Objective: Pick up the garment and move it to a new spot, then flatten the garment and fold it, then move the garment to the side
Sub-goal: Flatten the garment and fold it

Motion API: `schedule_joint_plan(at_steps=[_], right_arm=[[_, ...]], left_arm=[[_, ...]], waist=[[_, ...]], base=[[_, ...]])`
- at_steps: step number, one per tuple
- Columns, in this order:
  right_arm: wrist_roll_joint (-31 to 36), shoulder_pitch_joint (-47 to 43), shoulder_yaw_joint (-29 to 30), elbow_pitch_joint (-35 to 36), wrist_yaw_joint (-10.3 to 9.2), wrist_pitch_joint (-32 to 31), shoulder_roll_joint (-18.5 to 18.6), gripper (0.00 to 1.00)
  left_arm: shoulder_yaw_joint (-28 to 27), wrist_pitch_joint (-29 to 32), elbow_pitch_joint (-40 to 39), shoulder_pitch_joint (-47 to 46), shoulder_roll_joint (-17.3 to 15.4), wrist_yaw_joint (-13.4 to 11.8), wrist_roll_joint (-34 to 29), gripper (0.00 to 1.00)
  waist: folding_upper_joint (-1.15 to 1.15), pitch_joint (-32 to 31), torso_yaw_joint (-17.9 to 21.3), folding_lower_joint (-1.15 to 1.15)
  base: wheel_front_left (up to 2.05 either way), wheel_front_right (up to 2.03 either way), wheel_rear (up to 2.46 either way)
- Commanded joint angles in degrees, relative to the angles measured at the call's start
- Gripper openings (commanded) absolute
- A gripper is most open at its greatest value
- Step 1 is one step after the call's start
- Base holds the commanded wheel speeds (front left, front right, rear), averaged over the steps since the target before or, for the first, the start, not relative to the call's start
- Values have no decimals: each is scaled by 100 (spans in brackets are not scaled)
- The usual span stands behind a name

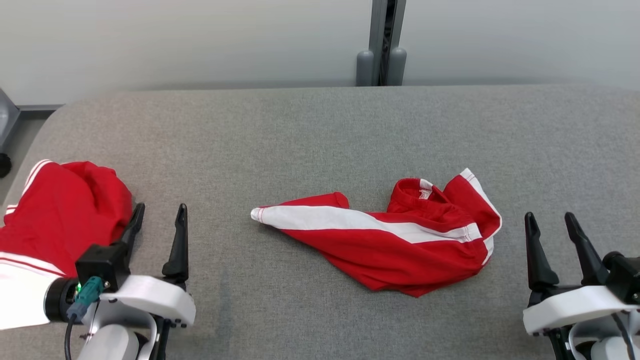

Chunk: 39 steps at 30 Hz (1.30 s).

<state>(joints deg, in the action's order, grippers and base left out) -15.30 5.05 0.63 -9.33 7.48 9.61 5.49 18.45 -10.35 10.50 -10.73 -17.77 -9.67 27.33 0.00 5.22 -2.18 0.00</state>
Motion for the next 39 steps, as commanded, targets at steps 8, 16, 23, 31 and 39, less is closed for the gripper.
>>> schedule_joint_plan(at_steps=[8,16,23,31,39], right_arm=[[72,-510,-51,156,3,-249,-67,100],[38,-739,-98,352,3,-417,-124,100],[-11,-747,-168,450,3,-542,-89,100],[-177,-542,-398,522,3,-805,125,100],[-322,-69,-872,548,3,-1152,457,100]], left_arm=[[92,146,-188,475,-104,-122,17,100],[140,315,-311,606,-188,-176,43,100],[237,518,-347,445,-173,-58,142,100],[641,1215,-244,-48,-70,421,360,100],[922,2013,100,-825,150,964,768,100]], waist=[[0,-312,-45,0],[0,-388,-30,0],[0,-325,-34,0],[0,-56,-58,0],[0,545,22,0]], base=[[0,0,0],[0,0,0],[0,0,0],[0,0,0],[0,0,0]])
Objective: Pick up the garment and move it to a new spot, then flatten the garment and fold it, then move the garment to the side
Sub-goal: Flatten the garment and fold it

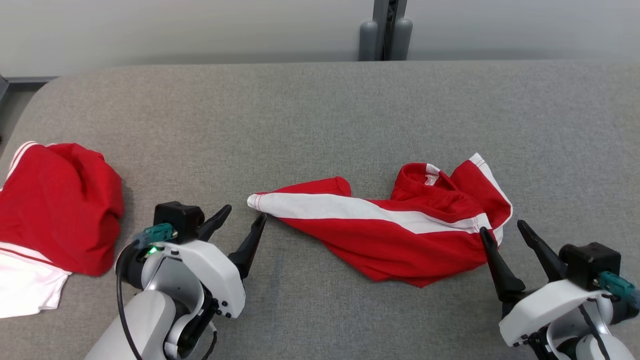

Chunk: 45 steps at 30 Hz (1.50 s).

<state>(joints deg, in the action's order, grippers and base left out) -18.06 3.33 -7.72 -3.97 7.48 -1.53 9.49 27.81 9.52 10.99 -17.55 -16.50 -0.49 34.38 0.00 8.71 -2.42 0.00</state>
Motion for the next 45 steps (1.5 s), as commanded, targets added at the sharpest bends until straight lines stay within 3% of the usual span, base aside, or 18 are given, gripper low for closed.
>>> schedule_joint_plan(at_steps=[1,16,18,19,20,22,23,27,36,45], right_arm=[[-95,157,-108,-7,3,-83,93,100],[-328,803,-651,-83,3,-248,362,100],[-364,829,-682,-109,3,-262,370,73],[-377,853,-706,-113,3,-276,376,75],[-412,874,-744,-110,3,-271,382,49],[-462,902,-791,-117,3,-278,402,25],[-479,914,-810,-120,3,-281,417,0],[-585,958,-818,-40,3,-103,435,0],[-810,1070,-590,362,2,449,354,0],[-975,2007,-403,656,3,950,353,0]], left_arm=[[11,71,132,-232,18,91,58,100],[14,323,986,-1030,157,574,534,100],[-11,287,1060,-1082,168,605,592,100],[7,308,1114,-1111,145,619,588,100],[2,293,1137,-1116,179,646,665,82],[29,266,1188,-1164,167,669,665,40],[47,261,1198,-1160,184,699,731,3],[59,43,1183,-1269,162,723,672,0],[-246,-535,574,-1367,-11,514,558,0],[-624,-699,-362,-1898,-370,114,236,0]], waist=[[0,257,62,0],[0,902,180,0],[0,942,188,0],[0,964,195,0],[0,975,198,0],[0,1000,206,0],[0,1012,207,0],[0,1023,202,0],[0,707,203,0],[0,233,209,0]], base=[[0,0,0],[0,0,0],[0,0,0],[0,0,0],[0,0,0],[0,0,0],[0,0,0],[0,0,0],[0,0,0],[0,0,0]])
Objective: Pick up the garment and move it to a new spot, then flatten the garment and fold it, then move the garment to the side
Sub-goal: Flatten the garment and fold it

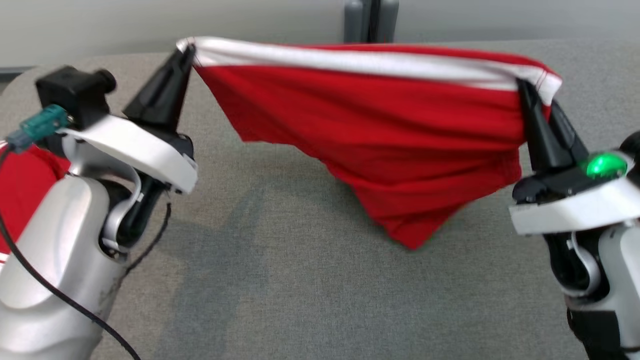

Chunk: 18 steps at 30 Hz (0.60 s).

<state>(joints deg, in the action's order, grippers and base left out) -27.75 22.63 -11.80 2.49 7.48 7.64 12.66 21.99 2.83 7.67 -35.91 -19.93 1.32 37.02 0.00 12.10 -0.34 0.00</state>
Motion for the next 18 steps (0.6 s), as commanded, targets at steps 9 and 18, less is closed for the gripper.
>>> schedule_joint_plan(at_steps=[9,18], right_arm=[[-103,944,-118,-137,2,-4,284,0],[-213,667,-123,-293,2,-148,296,0]], left_arm=[[-101,117,-523,-438,-193,-348,-292,0],[-53,226,-909,-105,-182,-502,-226,0]], waist=[[0,-652,-87,0],[0,-820,-181,0]], base=[[0,0,0],[0,0,0]])
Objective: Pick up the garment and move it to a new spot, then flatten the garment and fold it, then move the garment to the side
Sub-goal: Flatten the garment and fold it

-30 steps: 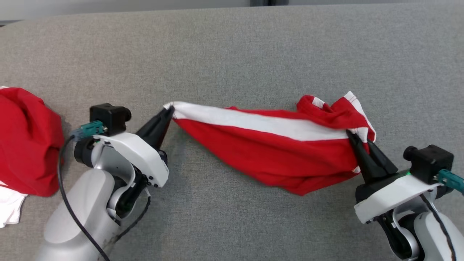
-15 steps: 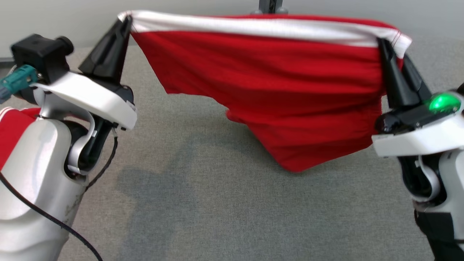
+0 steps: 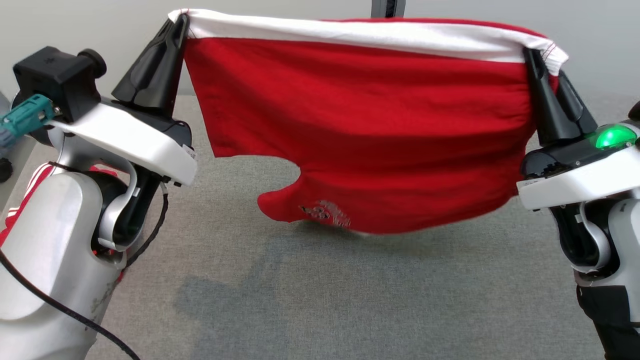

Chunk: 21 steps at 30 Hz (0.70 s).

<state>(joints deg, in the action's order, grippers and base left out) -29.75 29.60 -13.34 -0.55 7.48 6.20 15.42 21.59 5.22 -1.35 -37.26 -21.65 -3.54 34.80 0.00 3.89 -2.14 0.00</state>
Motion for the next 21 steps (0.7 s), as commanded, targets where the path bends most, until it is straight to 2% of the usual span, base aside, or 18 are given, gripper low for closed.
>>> schedule_joint_plan(at_steps=[1,5,9,16,21], right_arm=[[-20,-44,10,-17,3,-14,17,0],[-44,133,-50,-246,3,34,35,0],[-92,820,-246,-892,2,164,75,0],[-13,2482,-900,-2518,2,660,19,0],[-61,3541,-971,-3850,1,883,-147,0]], left_arm=[[-2,7,-11,53,-28,-19,-9,0],[-13,-12,103,-50,1,7,49,0],[-29,-58,762,-606,150,163,137,0],[43,-223,2675,-2067,489,509,66,0],[76,-633,4097,-3075,781,631,-42,0]], waist=[[0,13,0,0],[0,77,-8,0],[0,211,-7,0],[0,511,-27,0],[0,690,-95,0]], base=[[0,0,0],[0,0,0],[0,0,0],[0,0,0],[0,0,0]])
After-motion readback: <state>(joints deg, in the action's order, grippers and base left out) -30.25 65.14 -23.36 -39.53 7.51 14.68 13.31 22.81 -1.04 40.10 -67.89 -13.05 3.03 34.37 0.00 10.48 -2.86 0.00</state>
